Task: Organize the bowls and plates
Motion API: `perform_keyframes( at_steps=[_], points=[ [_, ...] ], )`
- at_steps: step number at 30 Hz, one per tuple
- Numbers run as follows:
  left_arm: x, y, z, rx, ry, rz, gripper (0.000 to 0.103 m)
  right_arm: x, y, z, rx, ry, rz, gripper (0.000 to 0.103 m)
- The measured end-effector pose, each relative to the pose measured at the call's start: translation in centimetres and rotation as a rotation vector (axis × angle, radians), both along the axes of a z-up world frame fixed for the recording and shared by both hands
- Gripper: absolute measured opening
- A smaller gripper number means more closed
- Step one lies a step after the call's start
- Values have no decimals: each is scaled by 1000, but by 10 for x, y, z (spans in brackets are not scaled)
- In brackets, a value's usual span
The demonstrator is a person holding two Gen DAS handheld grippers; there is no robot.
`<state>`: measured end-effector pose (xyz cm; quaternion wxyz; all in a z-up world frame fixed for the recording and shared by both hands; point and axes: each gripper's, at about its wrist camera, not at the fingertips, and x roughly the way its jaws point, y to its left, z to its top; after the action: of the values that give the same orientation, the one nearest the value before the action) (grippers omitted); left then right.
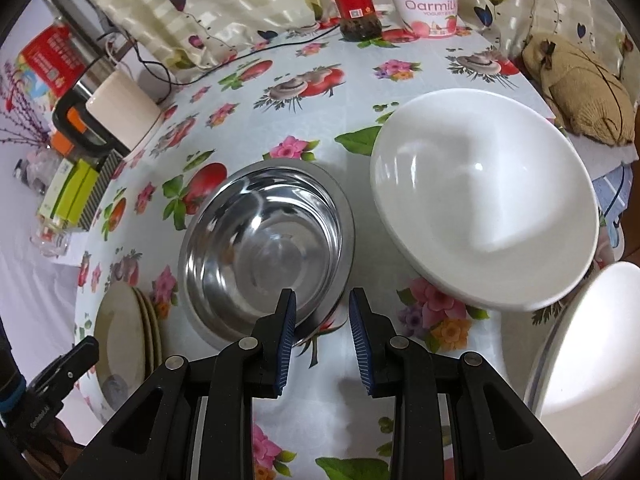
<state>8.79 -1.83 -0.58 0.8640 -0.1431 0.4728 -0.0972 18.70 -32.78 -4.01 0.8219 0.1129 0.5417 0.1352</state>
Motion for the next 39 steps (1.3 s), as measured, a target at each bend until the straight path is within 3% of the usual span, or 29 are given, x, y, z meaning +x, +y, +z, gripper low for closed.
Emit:
perform_keyframes(
  at_steps=[2, 10, 25, 39],
  points=[
    [1, -1, 0, -2, 2, -1, 25, 0, -1, 0, -1, -1, 4, 21],
    [-1, -6, 0, -8, 1, -21, 25, -11, -2, 3, -28, 26, 41, 18],
    [-15, -18, 7, -10, -17, -58, 25, -54, -14, 4, -57, 65, 84, 18],
    [-17, -32, 13, 3, -24, -82, 25, -72, -26, 16, -38, 27, 70, 24]
  ],
)
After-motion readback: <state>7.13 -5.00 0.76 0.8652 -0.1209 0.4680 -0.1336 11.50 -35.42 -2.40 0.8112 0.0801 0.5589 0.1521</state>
